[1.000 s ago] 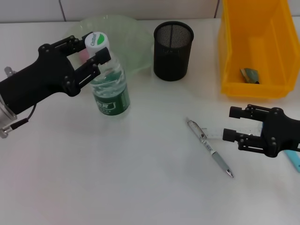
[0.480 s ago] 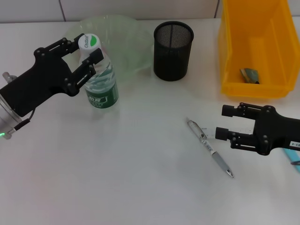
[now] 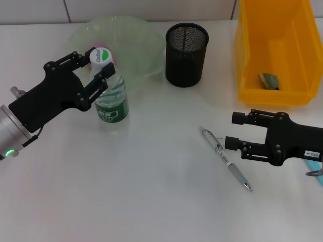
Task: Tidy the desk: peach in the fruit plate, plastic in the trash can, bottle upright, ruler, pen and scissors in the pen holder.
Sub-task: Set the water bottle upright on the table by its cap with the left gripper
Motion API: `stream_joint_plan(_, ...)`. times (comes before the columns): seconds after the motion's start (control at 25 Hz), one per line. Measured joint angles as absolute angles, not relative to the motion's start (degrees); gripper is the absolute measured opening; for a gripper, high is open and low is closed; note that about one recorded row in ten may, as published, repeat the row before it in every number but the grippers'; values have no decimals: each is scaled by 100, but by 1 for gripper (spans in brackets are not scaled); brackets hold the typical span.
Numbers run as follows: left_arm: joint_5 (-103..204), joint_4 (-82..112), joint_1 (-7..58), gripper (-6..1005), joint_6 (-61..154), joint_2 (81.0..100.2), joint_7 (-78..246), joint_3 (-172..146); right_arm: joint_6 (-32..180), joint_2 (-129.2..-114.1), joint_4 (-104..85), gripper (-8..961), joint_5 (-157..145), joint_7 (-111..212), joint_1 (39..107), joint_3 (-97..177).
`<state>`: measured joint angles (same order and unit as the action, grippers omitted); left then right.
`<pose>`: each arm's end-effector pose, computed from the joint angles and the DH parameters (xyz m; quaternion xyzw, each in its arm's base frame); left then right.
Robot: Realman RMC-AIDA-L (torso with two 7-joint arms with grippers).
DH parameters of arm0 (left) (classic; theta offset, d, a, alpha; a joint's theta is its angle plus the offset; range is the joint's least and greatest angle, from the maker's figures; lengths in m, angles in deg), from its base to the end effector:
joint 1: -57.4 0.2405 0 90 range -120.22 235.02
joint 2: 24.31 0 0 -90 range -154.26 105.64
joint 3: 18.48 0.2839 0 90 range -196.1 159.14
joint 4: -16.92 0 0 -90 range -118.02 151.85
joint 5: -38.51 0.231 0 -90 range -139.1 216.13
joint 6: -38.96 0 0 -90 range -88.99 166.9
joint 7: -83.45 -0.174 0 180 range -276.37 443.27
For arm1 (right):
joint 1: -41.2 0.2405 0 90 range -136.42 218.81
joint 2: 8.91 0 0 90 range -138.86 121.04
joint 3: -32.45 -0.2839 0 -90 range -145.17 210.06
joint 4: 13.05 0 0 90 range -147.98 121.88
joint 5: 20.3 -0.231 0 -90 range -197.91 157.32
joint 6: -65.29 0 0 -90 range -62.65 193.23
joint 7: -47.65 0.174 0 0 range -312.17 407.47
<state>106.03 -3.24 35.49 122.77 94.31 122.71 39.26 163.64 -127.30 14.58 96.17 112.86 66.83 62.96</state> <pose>-0.3001 0.3477 -0.0461 -0.8554 -0.0991 -0.3801 0.3377 0.3111 0.3120 -0.0461 -0.9217 0.1998 0.3127 0.1131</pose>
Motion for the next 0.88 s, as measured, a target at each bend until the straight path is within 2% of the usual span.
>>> stream_joint_plan(0.6, 10596, -224, 3534, 436, 12245, 9434, 12490, 3900, 16356, -12730, 1437, 713, 9616, 11286, 6694, 6294)
stream_joint_plan(0.72, 10596, -224, 3534, 620, 12247, 9438, 12491, 3900, 16355, -12730, 1437, 712, 9617, 11286, 6694, 6294)
stream_joint_plan(0.88, 10492, -225, 3581, 809, 12537, 9430, 12546, 3879, 16360, -12729, 1437, 711, 9613, 11286, 6695, 6295)
